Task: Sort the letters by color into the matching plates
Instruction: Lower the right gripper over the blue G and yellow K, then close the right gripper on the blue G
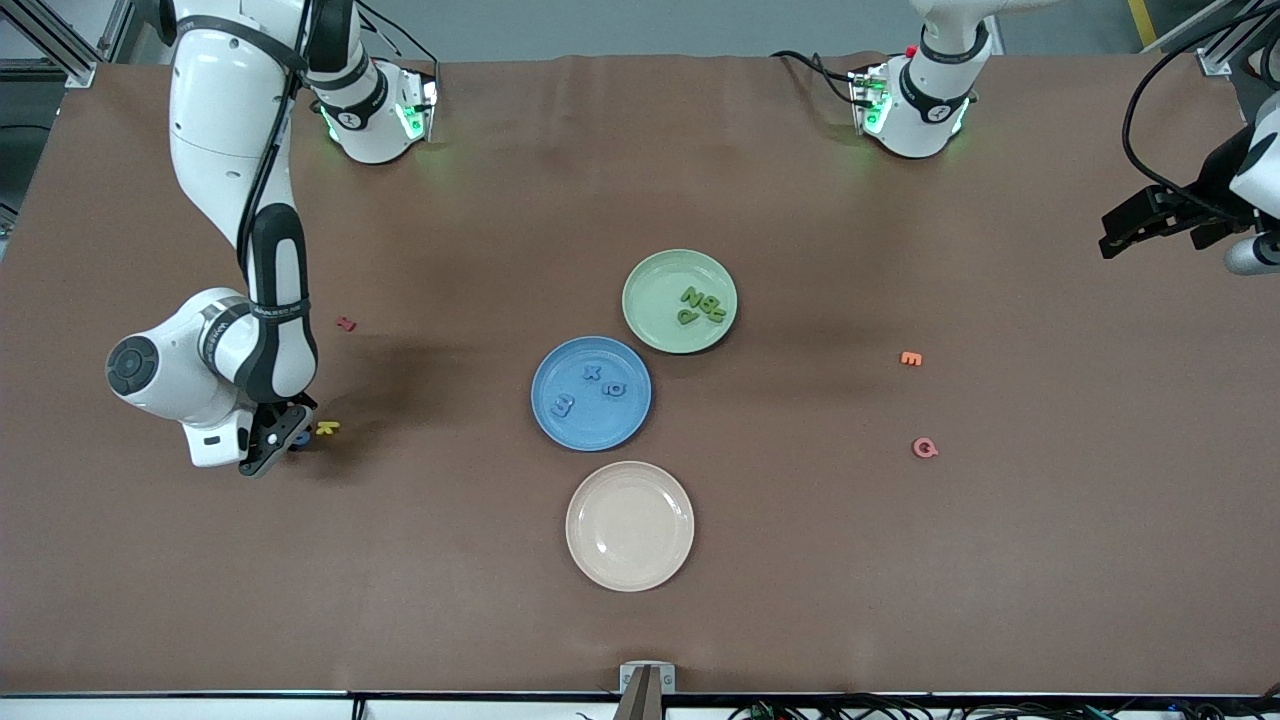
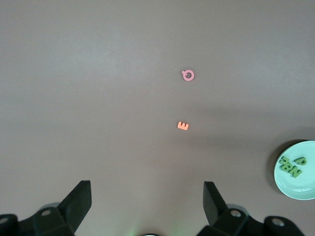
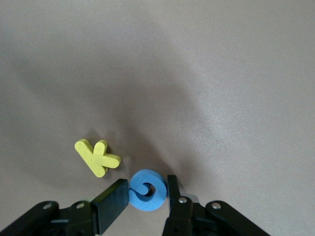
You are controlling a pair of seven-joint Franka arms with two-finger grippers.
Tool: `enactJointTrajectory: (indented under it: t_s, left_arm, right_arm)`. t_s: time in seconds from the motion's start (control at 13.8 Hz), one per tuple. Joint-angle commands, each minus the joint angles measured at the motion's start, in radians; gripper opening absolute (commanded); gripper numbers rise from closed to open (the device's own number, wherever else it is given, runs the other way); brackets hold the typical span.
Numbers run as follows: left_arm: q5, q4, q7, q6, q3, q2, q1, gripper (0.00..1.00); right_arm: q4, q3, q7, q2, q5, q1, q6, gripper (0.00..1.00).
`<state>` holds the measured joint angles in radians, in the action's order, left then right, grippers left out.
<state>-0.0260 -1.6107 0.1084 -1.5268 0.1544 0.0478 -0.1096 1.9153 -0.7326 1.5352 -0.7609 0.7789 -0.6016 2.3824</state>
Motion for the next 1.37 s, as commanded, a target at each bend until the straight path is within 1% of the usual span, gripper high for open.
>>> enactJointTrajectory:
  t_s: [0.0, 0.22, 0.43, 0.51, 0.58, 0.65, 0.72, 0.8, 0.87, 1.08, 1.16, 1.3]
  left_arm:
    - [0.012, -0.018, -0.024, -0.012, 0.011, 0.02, -0.008, 1.0]
    - [0.012, -0.018, -0.023, -0.012, 0.011, 0.023, -0.01, 1.0]
    - [0.012, -0.018, -0.024, -0.01, 0.011, 0.027, -0.01, 1.0]
    - [0.012, -0.018, -0.024, -0.01, 0.011, 0.029, -0.01, 1.0]
    - [0.012, -0.018, -0.023, -0.01, 0.011, 0.029, -0.01, 1.0]
    - [0.012, -0.018, -0.022, -0.009, 0.011, 0.029, -0.01, 1.0]
    - [0.012, -0.017, -0.022, -0.01, 0.011, 0.029, -0.01, 1.0]
    - [0.012, -0.015, -0.022, -0.01, 0.013, 0.029, -0.01, 1.0]
    - [0.012, -0.015, -0.022, -0.01, 0.014, 0.029, -0.008, 1.0]
    - [0.012, -0.014, -0.022, -0.01, 0.025, 0.027, -0.01, 1.0]
    - [0.012, -0.012, -0.022, -0.01, 0.025, 0.029, -0.01, 1.0]
    - [0.011, -0.012, -0.022, -0.01, 0.025, 0.029, -0.01, 1.0]
  right_arm:
    - [0.016, 0.036, 0.036, 0.006, 0.031, 0.032, 0.049, 0.34]
    - [0.013, 0.036, 0.036, 0.006, 0.033, 0.034, 0.046, 0.2]
    - [0.004, 0.035, 0.034, 0.008, 0.031, 0.034, 0.038, 0.19]
    - [0.002, 0.035, 0.031, 0.009, 0.031, 0.034, 0.038, 0.2]
    - [-0.001, 0.035, 0.025, 0.011, 0.033, 0.034, 0.038, 0.33]
    - [-0.002, 0.032, 0.02, 0.014, 0.031, 0.034, 0.037, 0.51]
    - [-0.01, 0.029, 0.022, 0.015, 0.03, 0.033, 0.035, 0.58]
    - [-0.013, 0.025, 0.023, 0.017, 0.02, 0.033, 0.035, 0.72]
    - [-0.022, 0.019, 0.025, 0.018, 0.019, 0.033, 0.026, 0.8]
    - [-0.024, 0.009, 0.026, 0.02, 0.017, 0.028, 0.003, 0.83]
    - [-0.024, 0.007, 0.026, 0.022, 0.004, 0.026, 0.003, 0.85]
    - [-0.022, -0.007, 0.023, 0.025, -0.006, 0.019, -0.041, 0.85]
